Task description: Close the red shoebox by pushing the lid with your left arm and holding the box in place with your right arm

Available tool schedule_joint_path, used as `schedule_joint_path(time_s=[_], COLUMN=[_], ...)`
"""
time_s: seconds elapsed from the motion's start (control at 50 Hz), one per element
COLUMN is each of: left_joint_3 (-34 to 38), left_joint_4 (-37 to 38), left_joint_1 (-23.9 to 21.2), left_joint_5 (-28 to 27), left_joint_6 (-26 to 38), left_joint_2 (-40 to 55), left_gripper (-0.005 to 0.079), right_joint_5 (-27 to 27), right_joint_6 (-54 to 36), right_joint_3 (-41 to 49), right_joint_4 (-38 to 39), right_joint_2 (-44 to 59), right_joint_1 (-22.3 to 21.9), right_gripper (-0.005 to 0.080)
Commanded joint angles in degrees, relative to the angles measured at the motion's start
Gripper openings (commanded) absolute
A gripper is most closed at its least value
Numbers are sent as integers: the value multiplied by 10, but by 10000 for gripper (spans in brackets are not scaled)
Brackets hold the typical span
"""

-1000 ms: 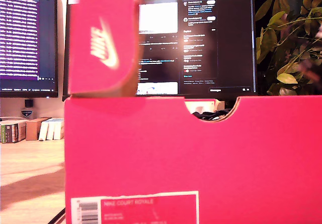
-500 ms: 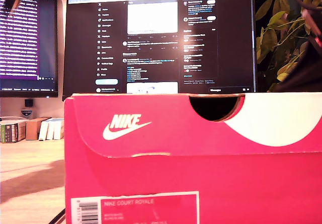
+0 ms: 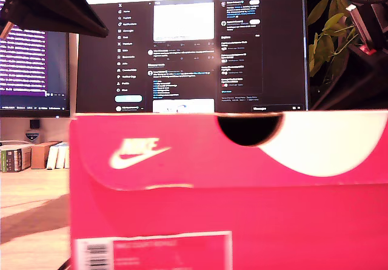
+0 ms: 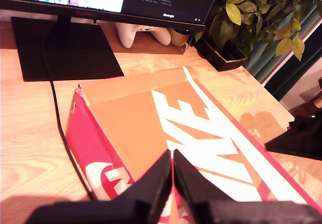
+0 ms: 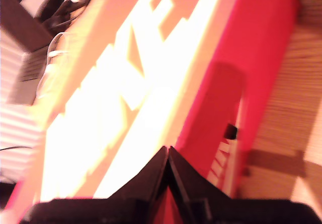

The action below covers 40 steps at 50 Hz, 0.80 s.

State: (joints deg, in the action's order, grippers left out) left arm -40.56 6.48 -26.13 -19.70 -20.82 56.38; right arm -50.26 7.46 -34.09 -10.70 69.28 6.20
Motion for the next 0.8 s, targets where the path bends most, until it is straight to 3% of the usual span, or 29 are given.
schedule_joint_path(time_s=[0.0, 0.24, 0.42, 0.54, 0.62, 0.78], left_joint_3=[6, 6, 6, 6, 6, 6], left_joint_4=[0, 5, 16, 16, 16, 18], left_joint_1=[1, 1, 1, 1, 2, 16], left_joint_5=[-6, -9, -9, -8, 0, 24], left_joint_6=[3, 3, 3, 23, 75, 92], left_joint_2=[-2, -2, -2, -2, -6, -19], left_gripper=[-18, -18, -18, -18, -18, -18], right_joint_5=[-4, 0, 58, 55, 62, 124], right_joint_6=[0, -12, -80, -79, -75, -75], right_joint_3=[-7, -7, -7, -8, -9, -9], right_joint_4=[-4, -22, -81, -43, -12, 24], right_joint_2=[1, 1, 6, 5, 1, -24], right_joint_1=[8, 12, 31, 31, 30, 30], right_gripper=[-12, -12, -12, -12, -12, -12])
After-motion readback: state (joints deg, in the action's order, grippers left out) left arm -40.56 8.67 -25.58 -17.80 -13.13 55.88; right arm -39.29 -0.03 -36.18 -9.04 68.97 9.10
